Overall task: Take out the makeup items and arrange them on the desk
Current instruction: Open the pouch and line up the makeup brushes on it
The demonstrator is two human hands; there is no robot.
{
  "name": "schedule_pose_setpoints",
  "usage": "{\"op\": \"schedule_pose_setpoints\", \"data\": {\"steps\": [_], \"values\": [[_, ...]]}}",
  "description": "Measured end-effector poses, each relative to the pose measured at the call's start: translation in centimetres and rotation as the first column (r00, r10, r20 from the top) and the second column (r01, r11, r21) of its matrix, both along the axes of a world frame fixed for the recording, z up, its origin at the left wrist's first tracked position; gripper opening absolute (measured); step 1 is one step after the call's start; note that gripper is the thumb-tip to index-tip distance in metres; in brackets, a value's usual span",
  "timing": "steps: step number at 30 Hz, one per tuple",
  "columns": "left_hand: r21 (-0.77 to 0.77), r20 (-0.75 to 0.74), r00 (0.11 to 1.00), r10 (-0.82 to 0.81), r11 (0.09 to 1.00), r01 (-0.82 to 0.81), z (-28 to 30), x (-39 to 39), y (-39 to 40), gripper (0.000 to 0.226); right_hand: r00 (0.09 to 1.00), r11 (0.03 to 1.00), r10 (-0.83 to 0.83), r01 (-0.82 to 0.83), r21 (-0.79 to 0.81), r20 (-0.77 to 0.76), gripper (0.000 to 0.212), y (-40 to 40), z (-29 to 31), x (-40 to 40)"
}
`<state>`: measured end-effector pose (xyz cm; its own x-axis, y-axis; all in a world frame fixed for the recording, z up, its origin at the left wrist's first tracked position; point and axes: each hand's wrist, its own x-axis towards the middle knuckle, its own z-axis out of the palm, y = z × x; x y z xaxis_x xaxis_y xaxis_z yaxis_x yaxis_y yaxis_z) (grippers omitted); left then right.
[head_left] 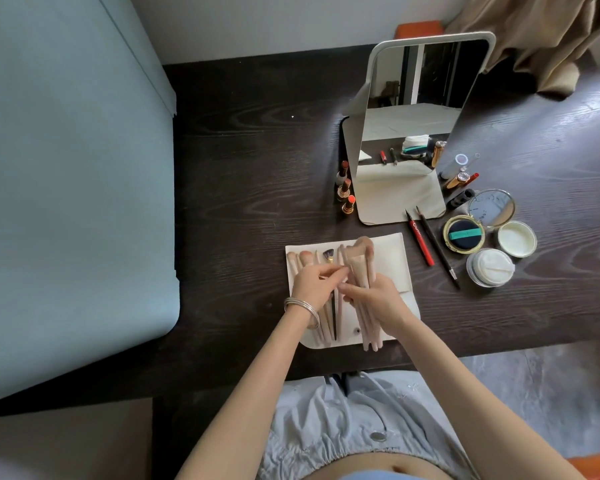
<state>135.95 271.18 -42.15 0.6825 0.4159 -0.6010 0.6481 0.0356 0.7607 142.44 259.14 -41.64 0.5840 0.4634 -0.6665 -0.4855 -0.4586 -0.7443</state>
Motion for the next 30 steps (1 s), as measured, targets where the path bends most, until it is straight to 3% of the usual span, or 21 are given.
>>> {"op": "schedule_pose_setpoints", "data": {"steps": [2,5,10,15,26,30], "values": [[-0.174,-0.013,0.999,0.034,0.984,-0.036,0.2,0.4,-0.4,0.028,0.997,0.996,0.045,-0.040,0.085,-0.062,0.008,-0.6,0.3,0.0],[-0.211,-0.008,0.996,0.091,0.973,-0.091,0.3,0.8,-0.6,0.020,0.992,0.994,-0.005,0.019,0.112,-0.127,0.008,-1.2,0.6,-0.1],[-0.203,-0.024,0.992,0.125,0.971,-0.127,0.1,0.9,-0.4,0.015,0.955,0.955,-0.290,0.292,0.043,-0.059,0.006,-2.3,0.0,-0.3],[-0.184,-0.020,0.993,0.116,0.976,-0.118,0.4,1.4,-1.0,0.027,0.991,0.993,-0.118,0.119,-0.016,0.062,0.011,-2.0,0.4,-0.3],[-0.074,-0.052,0.992,0.116,0.990,-0.120,-0.2,0.5,-0.6,0.021,0.965,0.914,-0.178,0.235,-0.331,0.192,0.029,0.0,-1.9,0.0],[-0.054,-0.060,0.992,0.109,0.992,-0.112,-0.7,-0.1,-0.5,0.024,0.970,0.910,-0.148,0.209,-0.358,0.190,0.030,0.2,-2.3,-0.1]]}}
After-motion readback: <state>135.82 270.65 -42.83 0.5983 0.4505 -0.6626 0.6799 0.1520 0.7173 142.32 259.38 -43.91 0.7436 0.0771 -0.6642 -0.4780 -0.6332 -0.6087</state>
